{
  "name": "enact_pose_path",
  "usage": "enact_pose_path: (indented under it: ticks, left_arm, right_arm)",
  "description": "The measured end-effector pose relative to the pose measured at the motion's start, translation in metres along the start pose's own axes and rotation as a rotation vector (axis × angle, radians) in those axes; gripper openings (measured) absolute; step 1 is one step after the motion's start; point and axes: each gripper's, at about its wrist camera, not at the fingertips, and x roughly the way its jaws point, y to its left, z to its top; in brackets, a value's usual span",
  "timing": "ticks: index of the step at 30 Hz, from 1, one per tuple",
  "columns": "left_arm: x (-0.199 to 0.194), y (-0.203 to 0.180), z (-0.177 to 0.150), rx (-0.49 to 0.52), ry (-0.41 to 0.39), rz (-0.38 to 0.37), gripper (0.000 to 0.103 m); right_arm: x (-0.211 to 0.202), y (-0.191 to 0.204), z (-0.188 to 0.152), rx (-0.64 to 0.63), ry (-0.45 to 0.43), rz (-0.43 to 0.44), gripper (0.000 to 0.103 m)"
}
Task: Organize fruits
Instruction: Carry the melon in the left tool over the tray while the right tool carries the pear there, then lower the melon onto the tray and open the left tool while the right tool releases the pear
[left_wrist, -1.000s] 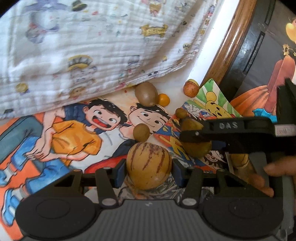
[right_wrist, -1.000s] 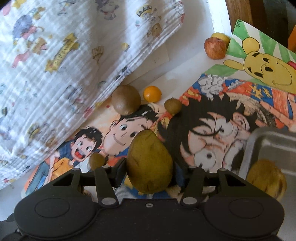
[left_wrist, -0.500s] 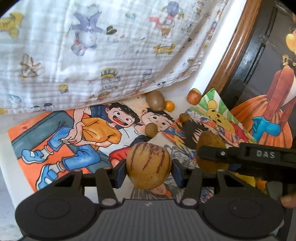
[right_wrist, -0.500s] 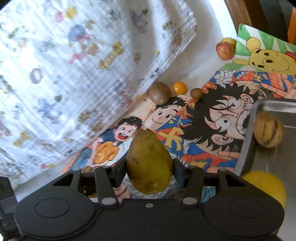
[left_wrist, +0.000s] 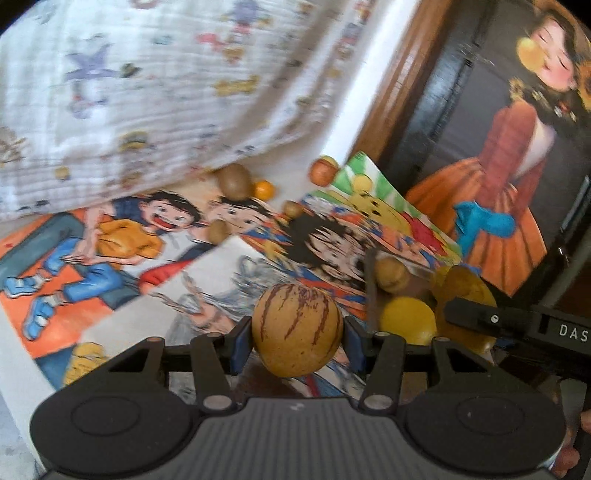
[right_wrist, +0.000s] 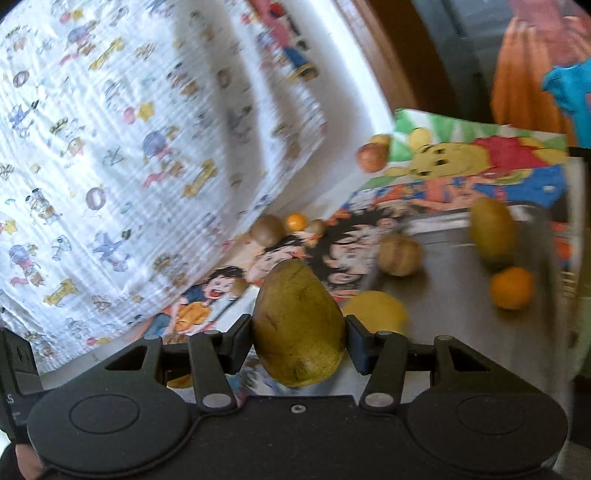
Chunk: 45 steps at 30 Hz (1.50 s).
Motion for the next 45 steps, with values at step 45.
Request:
enact_pose_path:
  ticks: [45]
  left_arm:
    - [0.081,-0.106,-0.024,0.321,0.156,-0.131,0.056]
  right_arm:
    - [-0.001,-0.099,-0.018,0.010,-0.042,-0.261,0.055]
